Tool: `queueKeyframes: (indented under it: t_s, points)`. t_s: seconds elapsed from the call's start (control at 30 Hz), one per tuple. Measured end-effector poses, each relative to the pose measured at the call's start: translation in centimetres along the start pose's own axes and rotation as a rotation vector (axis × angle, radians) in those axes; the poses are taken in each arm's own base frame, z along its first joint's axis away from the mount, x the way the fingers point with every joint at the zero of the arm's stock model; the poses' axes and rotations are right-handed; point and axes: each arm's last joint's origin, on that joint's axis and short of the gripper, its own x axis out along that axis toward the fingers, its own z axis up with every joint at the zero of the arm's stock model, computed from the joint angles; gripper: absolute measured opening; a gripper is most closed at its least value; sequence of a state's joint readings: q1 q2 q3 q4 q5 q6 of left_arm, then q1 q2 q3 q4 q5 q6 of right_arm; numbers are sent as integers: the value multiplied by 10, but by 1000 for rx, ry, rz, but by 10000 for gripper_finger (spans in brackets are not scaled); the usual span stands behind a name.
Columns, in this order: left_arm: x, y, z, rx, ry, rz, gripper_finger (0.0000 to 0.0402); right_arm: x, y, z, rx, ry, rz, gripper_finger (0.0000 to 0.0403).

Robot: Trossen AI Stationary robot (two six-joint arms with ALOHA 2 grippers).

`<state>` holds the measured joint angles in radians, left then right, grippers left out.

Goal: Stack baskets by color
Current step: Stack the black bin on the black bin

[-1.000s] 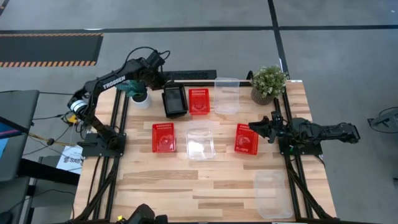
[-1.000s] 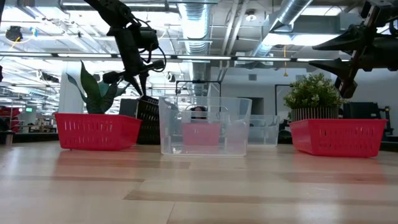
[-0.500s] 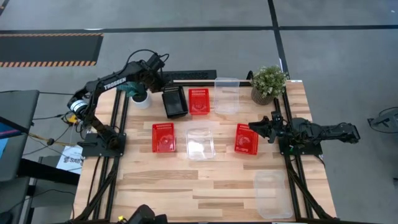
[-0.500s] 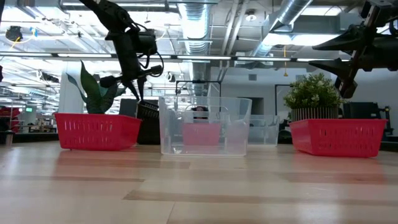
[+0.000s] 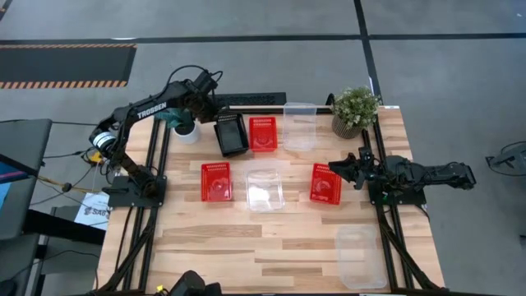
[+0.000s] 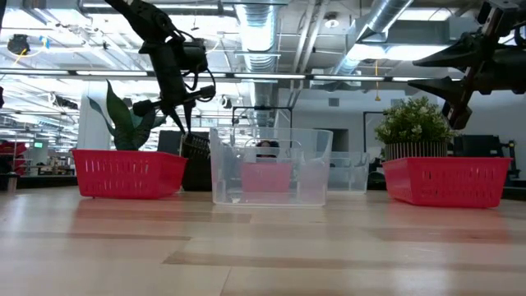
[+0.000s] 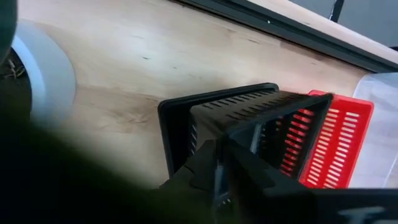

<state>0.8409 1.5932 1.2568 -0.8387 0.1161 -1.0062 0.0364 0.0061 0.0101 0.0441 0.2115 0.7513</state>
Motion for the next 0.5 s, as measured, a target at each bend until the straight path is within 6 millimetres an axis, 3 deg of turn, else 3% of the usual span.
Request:
queueKeyframes:
  t_s: [0.27,0.5]
  points:
    - [0,-1,-4,-1,40,-8,105,0,0,0,0,-1,0,169]
    - [-15,-8,-1,105,-13,-43,122,0,0,0,-1,-1,0,169]
